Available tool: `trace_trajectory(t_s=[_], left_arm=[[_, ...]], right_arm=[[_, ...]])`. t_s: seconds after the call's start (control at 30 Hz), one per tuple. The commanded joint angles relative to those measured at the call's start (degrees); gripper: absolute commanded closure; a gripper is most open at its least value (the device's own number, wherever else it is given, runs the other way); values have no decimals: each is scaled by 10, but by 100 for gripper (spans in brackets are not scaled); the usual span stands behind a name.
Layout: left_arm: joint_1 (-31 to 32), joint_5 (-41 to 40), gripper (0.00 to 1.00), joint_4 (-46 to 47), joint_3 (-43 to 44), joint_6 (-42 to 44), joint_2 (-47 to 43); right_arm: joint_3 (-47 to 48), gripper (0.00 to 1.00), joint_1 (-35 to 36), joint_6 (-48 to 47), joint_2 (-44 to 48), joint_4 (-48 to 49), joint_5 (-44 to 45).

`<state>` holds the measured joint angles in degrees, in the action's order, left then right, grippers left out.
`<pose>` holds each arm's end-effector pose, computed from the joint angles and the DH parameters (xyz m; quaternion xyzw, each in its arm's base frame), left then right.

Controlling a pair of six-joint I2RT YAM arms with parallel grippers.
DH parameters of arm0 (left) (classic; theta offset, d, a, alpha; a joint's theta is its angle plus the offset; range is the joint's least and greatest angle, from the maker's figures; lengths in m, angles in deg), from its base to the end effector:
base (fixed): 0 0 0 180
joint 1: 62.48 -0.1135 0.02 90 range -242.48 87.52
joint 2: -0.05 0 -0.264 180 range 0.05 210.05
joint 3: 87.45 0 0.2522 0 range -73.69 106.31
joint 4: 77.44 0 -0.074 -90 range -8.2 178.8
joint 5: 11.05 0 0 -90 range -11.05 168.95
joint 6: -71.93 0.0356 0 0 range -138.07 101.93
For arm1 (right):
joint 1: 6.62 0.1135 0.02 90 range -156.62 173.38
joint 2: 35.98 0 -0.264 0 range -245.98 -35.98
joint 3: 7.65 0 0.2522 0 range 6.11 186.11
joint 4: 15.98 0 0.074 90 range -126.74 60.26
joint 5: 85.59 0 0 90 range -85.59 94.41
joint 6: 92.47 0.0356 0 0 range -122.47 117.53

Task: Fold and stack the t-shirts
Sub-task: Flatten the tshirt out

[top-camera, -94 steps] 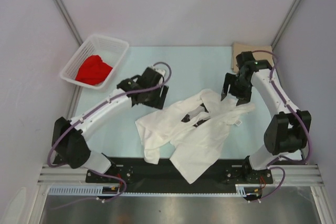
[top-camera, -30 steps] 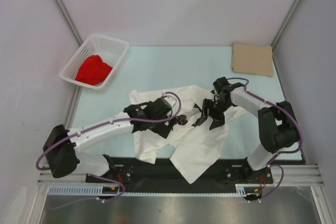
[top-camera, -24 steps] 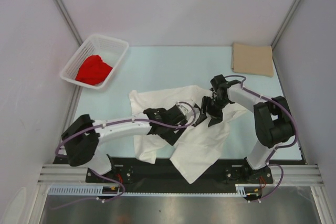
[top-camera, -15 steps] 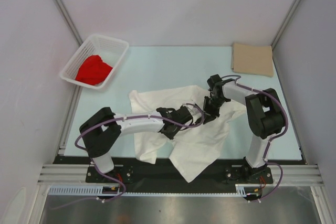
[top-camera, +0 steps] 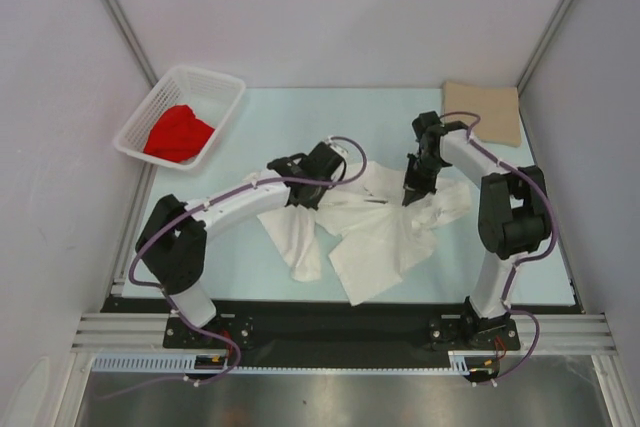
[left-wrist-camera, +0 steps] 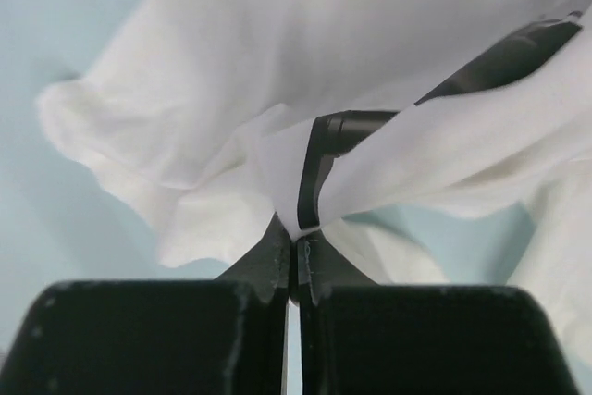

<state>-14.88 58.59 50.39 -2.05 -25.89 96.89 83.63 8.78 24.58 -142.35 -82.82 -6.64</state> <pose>0.2427 -0.2474 0.2294 0.2881 0.9148 0.0479 0.2789 0.3387 0.1004 0.1933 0.0940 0.9884 0.1149 0.0305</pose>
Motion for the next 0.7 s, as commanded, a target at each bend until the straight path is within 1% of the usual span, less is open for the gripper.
trace_trajectory(t_s=[0.0, 0.03, 0.07, 0.1, 0.13, 0.17, 0.2, 0.23, 0.27, 0.3, 0.33, 0.37, 0.4, 0.43, 0.47, 0.5, 0.53, 0.57, 0.6, 0.63, 0.67], left_arm=[[-50, -29, 100, 4, 79, 67, 10], [-71, -34, 99, 2, 97, 71, 26], [-80, -40, 94, 2, 115, 75, 40], [-89, -54, 70, -5, 163, 73, 80], [-105, -69, 65, -28, 194, 64, 102], [-110, -74, 42, -73, 223, 45, 120], [-113, -92, 34, -91, 256, 35, 138], [-113, -92, 30, -106, 261, 27, 136], [-111, -85, 29, -106, 258, 23, 125], [-108, -66, 29, -102, 234, 10, 94], [-96, -58, 29, -93, 217, 4, 72], [-86, -50, 38, -89, 200, -4, 52], [-73, -43, 44, -87, 166, -8, 34], [-42, -18, 49, -73, 146, -11, -5], [-26, 6, 52, -62, 127, -13, -23], [-11, 37, 55, -46, 88, -20, -43], [12, 111, 57, -13, 69, -29, -66], [21, 143, 58, 8, 49, -41, -74], [28, 173, 65, 23, 20, -72, -75], [36, 184, 71, 38, 10, -91, -69], [42, 183, 80, 37, 4, -117, -49]], right_arm=[[102, 100, -29, -50, -42, -21, 45], [127, 100, -31, -55, -58, -24, 38], [153, 96, -34, -59, -73, -27, 34], [183, 89, -33, -61, -105, -42, 34], [233, 84, -31, -66, -117, -53, 35], [263, 71, -28, -67, -130, -66, 51], [285, 63, -22, -68, -137, -102, 66], [309, 56, -20, -78, -138, -115, 87], [308, 51, -17, -84, -130, -124, 92], [299, 48, -13, -89, -118, -131, 101], [282, 46, -5, -93, -78, -132, 126], [241, 43, 3, -97, -56, -131, 132], [210, 42, 10, -97, -28, -122, 133], [181, 43, 26, -98, -2, -117, 111], [151, 45, 33, -96, 55, -107, 76], [74, 46, 40, -86, 82, -82, 43], [36, 47, 46, -77, 107, -67, -20], [-7, 52, 56, -66, 158, -53, -44], [-75, 54, 58, -44, 180, -28, -62], [-109, 58, 60, -36, 204, -19, -74], [-133, 65, 61, -28, 237, -8, -72]])
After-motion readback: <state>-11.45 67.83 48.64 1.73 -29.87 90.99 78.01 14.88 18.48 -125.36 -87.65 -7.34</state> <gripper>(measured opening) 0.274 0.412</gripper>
